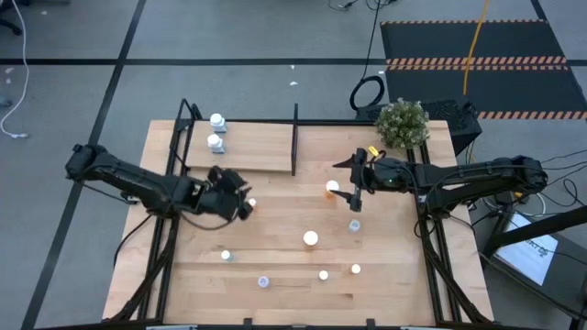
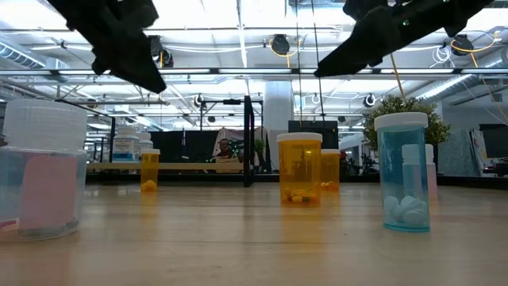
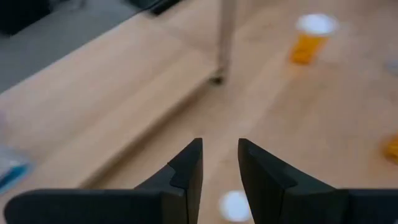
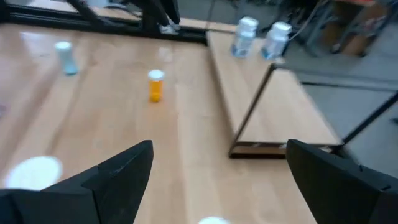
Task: Pick and place medicine bottles onto shelf by color
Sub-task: Put the left blue pill bottle on the shelf
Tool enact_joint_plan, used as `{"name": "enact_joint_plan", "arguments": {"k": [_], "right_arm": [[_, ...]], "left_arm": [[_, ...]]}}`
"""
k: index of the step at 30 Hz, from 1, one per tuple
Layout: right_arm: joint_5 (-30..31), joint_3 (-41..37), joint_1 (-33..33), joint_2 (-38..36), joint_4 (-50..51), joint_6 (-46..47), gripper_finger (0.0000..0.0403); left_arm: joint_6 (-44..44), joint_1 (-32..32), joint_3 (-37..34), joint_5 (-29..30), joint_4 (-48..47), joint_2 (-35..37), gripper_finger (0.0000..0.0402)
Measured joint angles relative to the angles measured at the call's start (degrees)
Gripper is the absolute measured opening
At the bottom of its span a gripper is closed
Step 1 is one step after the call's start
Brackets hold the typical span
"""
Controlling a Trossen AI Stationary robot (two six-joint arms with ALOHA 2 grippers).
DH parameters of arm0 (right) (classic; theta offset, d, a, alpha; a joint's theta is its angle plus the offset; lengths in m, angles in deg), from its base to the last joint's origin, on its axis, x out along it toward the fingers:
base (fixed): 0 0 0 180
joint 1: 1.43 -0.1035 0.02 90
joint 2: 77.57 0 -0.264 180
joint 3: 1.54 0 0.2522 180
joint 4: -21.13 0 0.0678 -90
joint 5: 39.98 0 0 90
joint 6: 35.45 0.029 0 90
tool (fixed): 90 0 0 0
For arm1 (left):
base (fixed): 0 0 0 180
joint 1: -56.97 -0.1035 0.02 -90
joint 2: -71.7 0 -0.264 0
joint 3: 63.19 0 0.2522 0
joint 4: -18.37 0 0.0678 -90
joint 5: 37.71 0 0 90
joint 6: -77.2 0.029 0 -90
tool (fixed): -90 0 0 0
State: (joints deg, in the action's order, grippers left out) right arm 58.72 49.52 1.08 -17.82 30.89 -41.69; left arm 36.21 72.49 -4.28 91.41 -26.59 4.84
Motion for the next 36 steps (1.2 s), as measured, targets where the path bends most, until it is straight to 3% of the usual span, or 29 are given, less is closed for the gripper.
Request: {"name": "enact_joint_plan", "arguments": {"k": [12,17,24,28,36], "right_arm": [[-1.5,0.0,-3.4,0.0,1.8,6.4,0.0364],[-1.5,0.0,-6.2,0.0,1.8,7.8,0.0364],[-1.3,0.0,-9.3,0.0,1.8,8.6,0.0364],[-1.0,0.0,-9.4,0.6,1.7,8.4,0.0364],[0.4,0.0,-7.7,2.7,-2.6,5.0,0.0364]], "left_arm": [[-10.9,16.3,-0.2,7.8,6.0,-5.5,0.0102],[-15.1,19.7,-0.2,8.0,9.0,-9.8,0.0102],[-13.6,21.4,-0.2,8.9,11.4,-11.6,0.0107],[-12.9,21.1,-0.2,9.0,9.1,-10.7,0.0144],[-15.9,20.8,-0.2,6.0,8.1,-10.8,0.026]]}}
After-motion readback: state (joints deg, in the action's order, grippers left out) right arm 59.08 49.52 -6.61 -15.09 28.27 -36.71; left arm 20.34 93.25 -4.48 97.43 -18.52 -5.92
